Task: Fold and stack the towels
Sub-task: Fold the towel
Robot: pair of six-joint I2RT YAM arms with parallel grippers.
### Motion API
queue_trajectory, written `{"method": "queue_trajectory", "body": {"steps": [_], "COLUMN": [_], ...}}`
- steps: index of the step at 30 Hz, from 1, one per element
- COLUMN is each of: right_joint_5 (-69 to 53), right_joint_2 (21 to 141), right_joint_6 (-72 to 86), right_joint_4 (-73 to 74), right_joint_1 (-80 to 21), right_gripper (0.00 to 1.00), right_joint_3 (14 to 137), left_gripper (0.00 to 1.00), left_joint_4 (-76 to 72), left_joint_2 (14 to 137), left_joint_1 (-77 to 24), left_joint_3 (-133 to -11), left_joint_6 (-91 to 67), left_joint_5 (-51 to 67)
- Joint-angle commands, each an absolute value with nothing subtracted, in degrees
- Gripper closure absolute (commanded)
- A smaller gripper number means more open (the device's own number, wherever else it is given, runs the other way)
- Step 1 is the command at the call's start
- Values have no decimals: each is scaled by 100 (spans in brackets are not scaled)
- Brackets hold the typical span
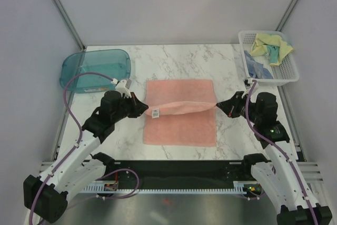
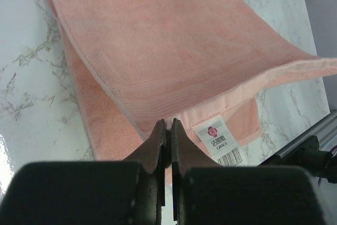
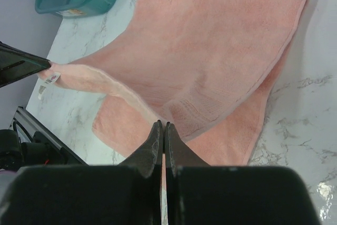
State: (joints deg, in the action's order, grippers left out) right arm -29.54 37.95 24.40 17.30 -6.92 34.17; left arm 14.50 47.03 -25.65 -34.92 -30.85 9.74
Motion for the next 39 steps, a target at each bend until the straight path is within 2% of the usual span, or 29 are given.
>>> {"method": "queue_trajectory", "body": {"steps": [1, 8, 16, 21, 24, 27, 33, 37, 39], "right_joint_5": [-2813, -2883, -2856, -2918, -2953, -3050, -2612, -2338, -2286], "right_joint_2": [4051, 3991, 2769, 2541, 2575, 2637, 2496, 2417, 2303], "right_joint_6": [2075, 2363, 3462, 3647, 3630, 3604, 3735, 3902, 3972], "right_joint_4": [1748, 1748, 1573, 1775, 1951, 2126, 2662, 3023, 3120], "right_joint_1": [-721, -721, -738, -756, -765, -756, -782, -782, -782], "right_gripper": [100, 100, 100, 100, 100, 95, 88, 66, 63], "right_joint_3": [4032, 4017, 1963, 1521, 1450, 1397, 1564, 1801, 2002], "left_gripper": [98, 98, 98, 98, 91, 79, 73, 65, 62], "left_joint_4": [1626, 1661, 1494, 1494, 1494, 1529, 1854, 2109, 2267], "left_joint_2": [4851, 4500, 4140, 4043, 4139, 4087, 3841, 3876, 3876], "left_joint_1": [-2593, -2593, -2628, -2628, -2646, -2689, -2689, -2689, -2689], "left_joint_3": [-4095, -3938, -2568, -2303, -2180, -2004, -1881, -2030, -2109], "left_joint_6": [-3006, -3050, -3919, -4087, -4175, -4253, -4368, -4342, -4412], "left_joint_5": [738, 790, 914, 992, 1221, 1327, 1248, 1038, 809]}}
